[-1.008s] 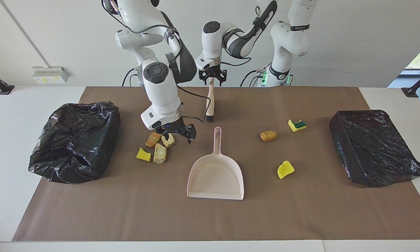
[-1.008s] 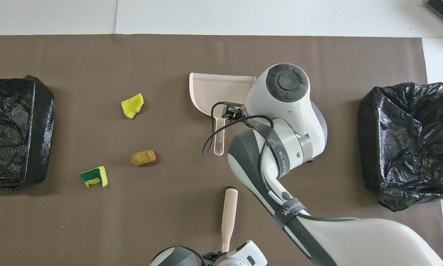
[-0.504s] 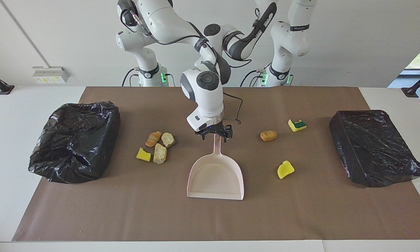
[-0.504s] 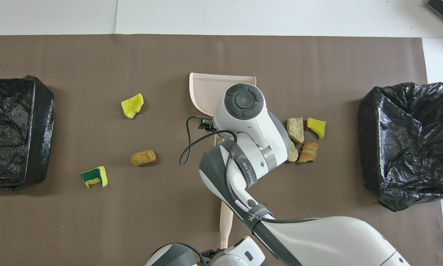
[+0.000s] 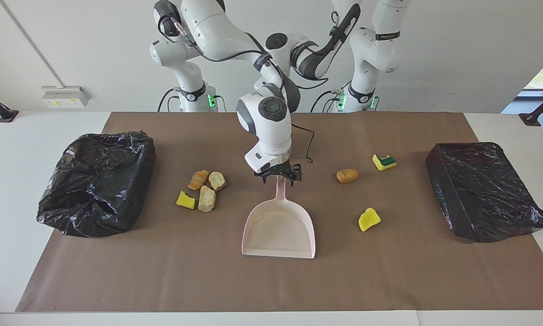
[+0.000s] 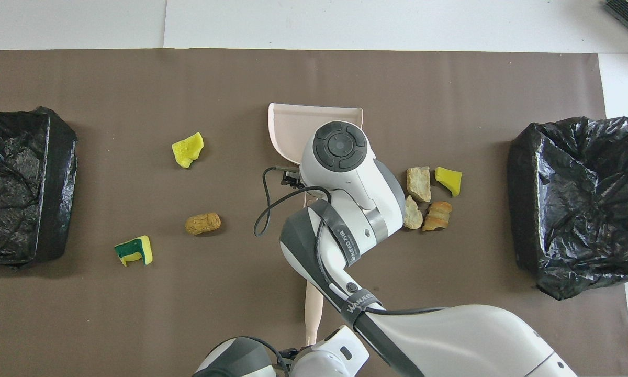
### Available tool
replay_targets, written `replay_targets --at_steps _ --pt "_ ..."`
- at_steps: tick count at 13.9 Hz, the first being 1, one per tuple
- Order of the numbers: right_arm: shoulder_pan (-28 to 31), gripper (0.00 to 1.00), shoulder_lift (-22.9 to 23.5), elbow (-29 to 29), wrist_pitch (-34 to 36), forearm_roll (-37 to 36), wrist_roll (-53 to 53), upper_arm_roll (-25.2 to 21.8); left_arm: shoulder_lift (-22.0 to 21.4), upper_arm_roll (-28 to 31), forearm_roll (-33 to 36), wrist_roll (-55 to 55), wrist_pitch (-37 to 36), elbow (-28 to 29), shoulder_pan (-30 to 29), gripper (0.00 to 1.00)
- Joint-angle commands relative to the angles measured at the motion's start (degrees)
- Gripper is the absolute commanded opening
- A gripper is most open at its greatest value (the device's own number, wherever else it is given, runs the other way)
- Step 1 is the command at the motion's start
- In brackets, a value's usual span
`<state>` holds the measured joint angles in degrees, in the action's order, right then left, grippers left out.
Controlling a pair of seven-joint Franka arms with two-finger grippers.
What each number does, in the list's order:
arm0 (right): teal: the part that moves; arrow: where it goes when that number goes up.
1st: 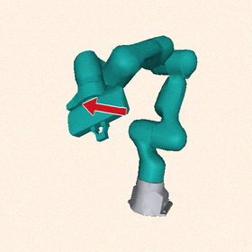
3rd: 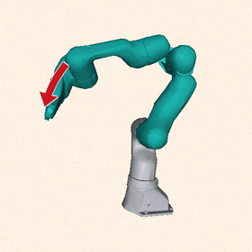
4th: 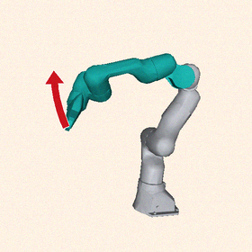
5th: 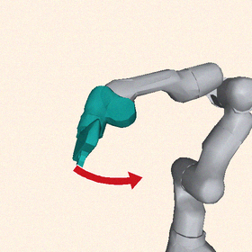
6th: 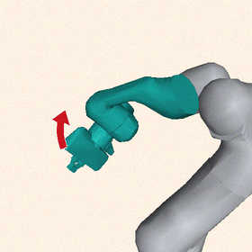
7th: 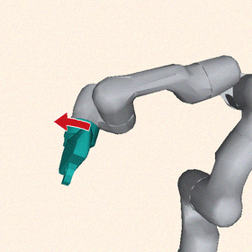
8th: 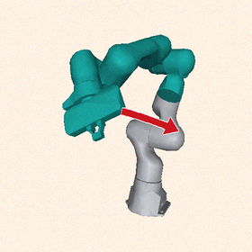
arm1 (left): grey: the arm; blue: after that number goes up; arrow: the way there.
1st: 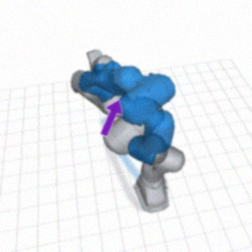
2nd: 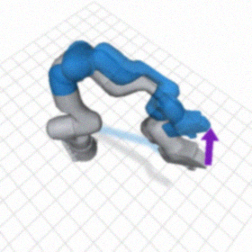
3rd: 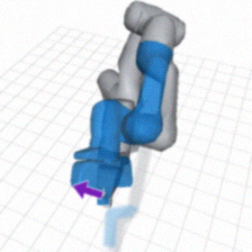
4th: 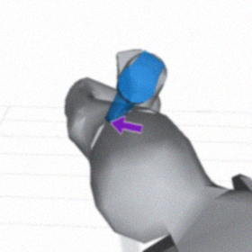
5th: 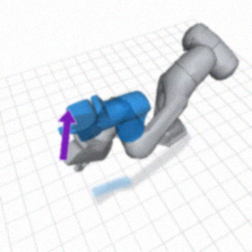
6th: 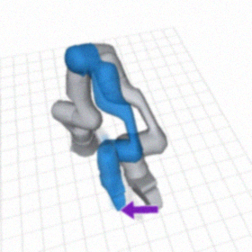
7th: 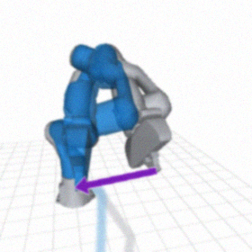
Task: Sweep and dump trash in bin
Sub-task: 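Lift the dustpan with the right gripper while the left gripper grasps the brush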
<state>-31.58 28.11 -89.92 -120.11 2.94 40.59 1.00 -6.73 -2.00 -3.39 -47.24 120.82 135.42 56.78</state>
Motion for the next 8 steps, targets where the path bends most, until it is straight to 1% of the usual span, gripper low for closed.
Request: replay_targets --at_steps 1,3,4,5,6,7,8 --pt "0.3 0.38 0.5 0.0 -0.8 -0.9 -1.3 0.2 -2.7 -0.4 2.7 1.5 -4.1 -1.2 -4.2 0.13" --pt "0.3 0.37 0.5 -0.1 -0.8 -0.9 -1.5 0.2 -2.8 -0.3 4.2 3.1 -6.2 -2.4 -7.4 0.13" --pt "0.3 0.31 0.5 0.0 -0.6 -1.0 -1.5 0.2 -3.8 -0.3 4.9 4.3 -6.3 -2.5 -9.6 0.13" --pt "0.6 0.13 0.5 0.3 0.1 -1.2 -2.2 0.2 -4.6 -0.3 5.3 5.5 -6.3 -2.7 -12.1 0.11" --pt "0.6 0.0 0.3 0.4 1.0 -1.5 -3.2 0.2 -5.7 -0.3 5.3 7.5 -6.4 -2.9 -15.4 0.1" --pt "0.7 0.0 0.2 0.6 1.8 -2.8 -3.9 0.2 -6.7 -0.3 5.3 10.6 -6.7 -2.9 -19.5 0.1" --pt "1.3 0.0 0.3 0.6 3.0 -3.6 -5.6 0.2 -7.7 -0.3 5.4 13.3 -7.5 -3.0 -23.1 0.06"
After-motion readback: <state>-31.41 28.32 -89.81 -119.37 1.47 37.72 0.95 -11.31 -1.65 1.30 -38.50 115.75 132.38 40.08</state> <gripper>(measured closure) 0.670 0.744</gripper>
